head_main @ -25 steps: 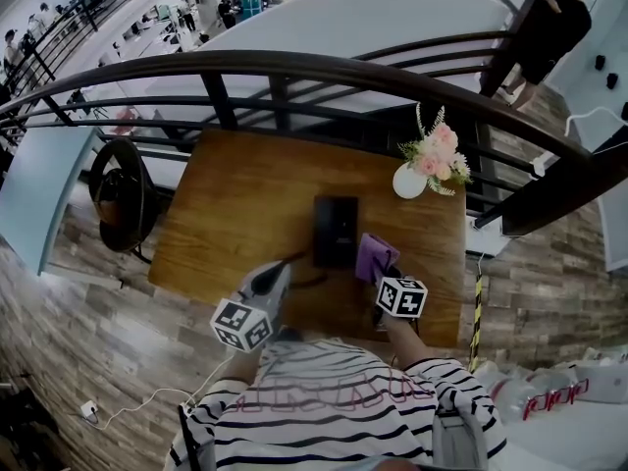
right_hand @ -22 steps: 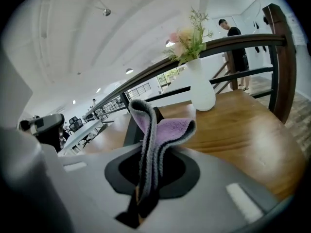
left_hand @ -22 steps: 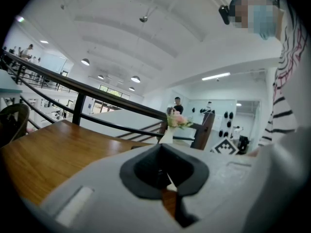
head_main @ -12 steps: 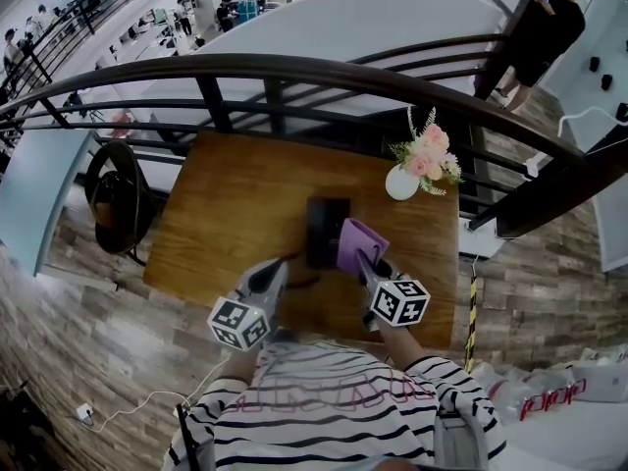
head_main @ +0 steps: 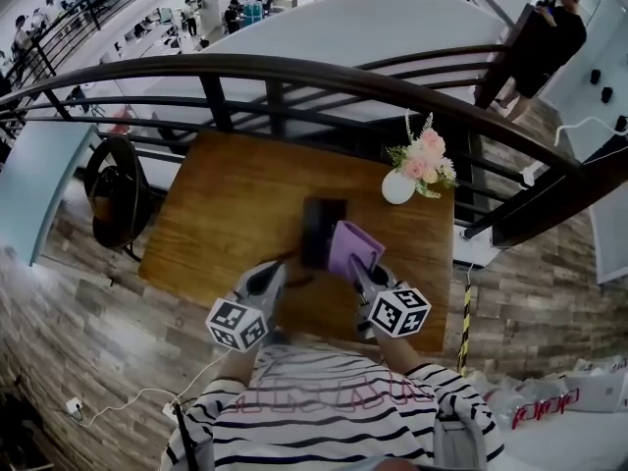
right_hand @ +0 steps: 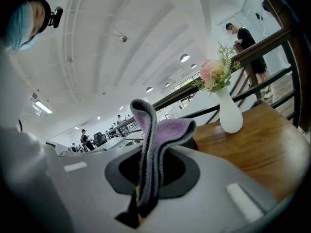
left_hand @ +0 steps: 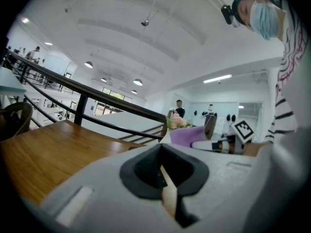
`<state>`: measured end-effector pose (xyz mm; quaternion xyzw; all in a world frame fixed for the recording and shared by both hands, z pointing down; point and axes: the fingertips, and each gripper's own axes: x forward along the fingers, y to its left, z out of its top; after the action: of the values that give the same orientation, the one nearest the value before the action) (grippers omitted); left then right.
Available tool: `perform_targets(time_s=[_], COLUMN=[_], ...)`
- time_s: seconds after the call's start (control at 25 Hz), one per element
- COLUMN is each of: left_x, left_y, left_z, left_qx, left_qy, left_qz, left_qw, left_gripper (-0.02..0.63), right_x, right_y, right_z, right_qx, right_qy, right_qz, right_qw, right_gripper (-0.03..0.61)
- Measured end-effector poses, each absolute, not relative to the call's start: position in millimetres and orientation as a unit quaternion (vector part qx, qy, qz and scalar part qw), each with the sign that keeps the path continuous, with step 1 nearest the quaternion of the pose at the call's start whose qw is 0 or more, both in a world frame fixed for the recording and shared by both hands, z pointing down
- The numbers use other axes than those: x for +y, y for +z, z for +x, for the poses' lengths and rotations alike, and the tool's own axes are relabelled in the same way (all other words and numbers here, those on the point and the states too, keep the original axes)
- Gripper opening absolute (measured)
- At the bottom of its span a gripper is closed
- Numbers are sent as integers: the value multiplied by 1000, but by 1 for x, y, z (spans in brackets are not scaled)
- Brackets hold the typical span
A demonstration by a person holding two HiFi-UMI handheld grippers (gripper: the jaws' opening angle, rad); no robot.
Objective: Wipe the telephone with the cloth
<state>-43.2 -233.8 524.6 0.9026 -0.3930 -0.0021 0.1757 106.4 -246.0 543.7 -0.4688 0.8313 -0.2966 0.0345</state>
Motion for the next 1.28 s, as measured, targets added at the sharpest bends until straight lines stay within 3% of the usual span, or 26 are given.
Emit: perform_targets(time_s=[1.28], left_x=[-210], left_y=[528], left_z=[-24], left_qx=[-407], left_qy=[-11], left_qz=[895], left_qw=[180], left_gripper=[3], right_x=[-219], right_y=[550], right_z=[127], right_qx=[828], right_qy=[-314], right_qz=[-463], right_qw=[40], right_gripper=[35])
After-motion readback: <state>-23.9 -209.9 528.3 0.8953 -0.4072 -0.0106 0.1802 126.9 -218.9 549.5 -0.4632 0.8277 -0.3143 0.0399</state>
